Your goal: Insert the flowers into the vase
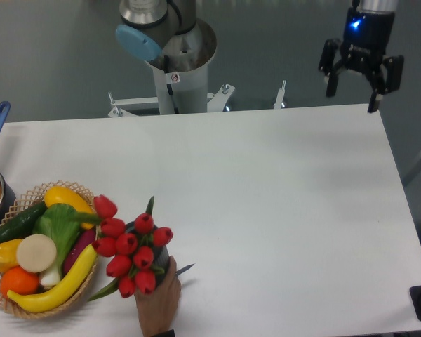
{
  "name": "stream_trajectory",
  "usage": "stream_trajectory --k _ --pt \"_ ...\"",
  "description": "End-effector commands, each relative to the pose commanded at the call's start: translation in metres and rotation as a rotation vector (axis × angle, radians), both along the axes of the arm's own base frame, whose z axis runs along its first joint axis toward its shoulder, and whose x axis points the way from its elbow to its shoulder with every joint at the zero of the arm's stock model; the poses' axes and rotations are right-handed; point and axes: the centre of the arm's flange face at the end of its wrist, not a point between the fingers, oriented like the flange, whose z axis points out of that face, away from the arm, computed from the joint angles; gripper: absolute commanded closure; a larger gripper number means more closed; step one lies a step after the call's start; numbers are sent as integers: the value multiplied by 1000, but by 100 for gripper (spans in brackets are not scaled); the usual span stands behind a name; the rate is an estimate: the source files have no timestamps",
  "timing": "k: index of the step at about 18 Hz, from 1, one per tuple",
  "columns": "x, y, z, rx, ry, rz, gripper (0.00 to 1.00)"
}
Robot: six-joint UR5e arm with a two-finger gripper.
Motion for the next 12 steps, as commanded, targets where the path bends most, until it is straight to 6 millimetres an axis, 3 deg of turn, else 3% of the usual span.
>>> stream_trajectory --k 12 --pt "8 3 4 -50 -26 -21 0"
